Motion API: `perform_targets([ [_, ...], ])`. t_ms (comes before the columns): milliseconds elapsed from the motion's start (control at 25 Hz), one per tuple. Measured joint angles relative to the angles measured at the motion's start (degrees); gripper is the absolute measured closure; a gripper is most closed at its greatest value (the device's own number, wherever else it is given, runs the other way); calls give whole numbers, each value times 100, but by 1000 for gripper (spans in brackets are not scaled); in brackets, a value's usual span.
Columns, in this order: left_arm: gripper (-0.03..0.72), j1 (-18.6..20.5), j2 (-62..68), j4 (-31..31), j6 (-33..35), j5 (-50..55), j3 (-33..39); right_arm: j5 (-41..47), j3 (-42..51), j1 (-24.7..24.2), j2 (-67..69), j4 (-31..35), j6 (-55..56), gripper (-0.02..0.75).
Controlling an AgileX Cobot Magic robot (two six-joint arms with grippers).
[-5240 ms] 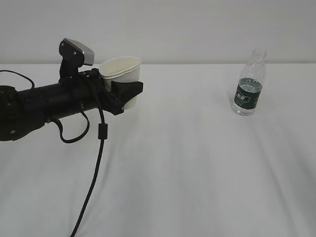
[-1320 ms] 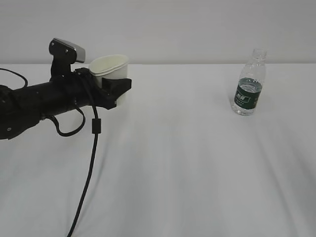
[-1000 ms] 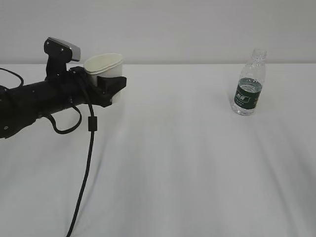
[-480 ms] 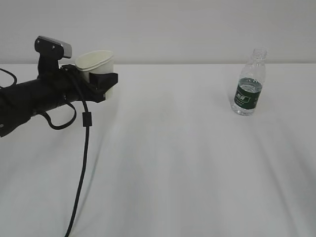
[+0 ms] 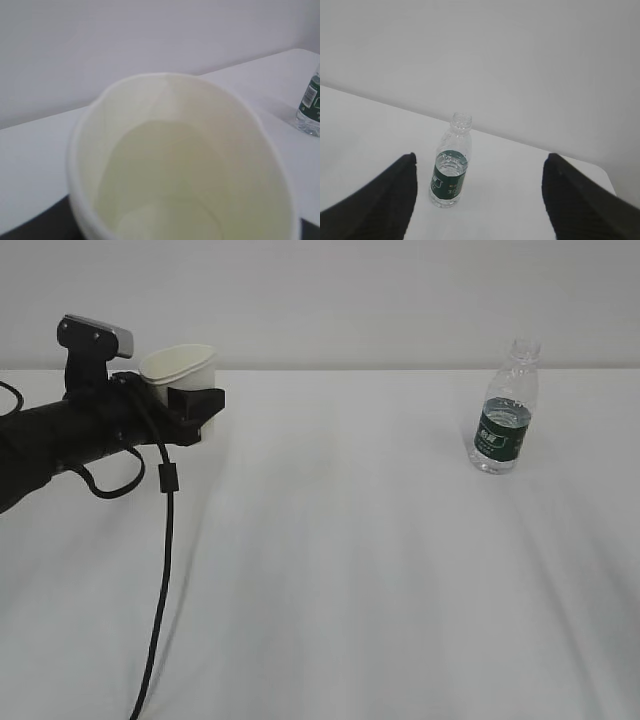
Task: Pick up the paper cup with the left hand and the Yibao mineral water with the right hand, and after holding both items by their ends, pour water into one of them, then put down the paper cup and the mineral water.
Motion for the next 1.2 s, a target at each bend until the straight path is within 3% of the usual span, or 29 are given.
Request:
perform_targets([
  [440,294,0,262,-139,69,-146,0,0,0,0,0,0,0,148],
  [1200,294,49,460,-901,887,-413,0,0,0,0,0,0,0,148],
])
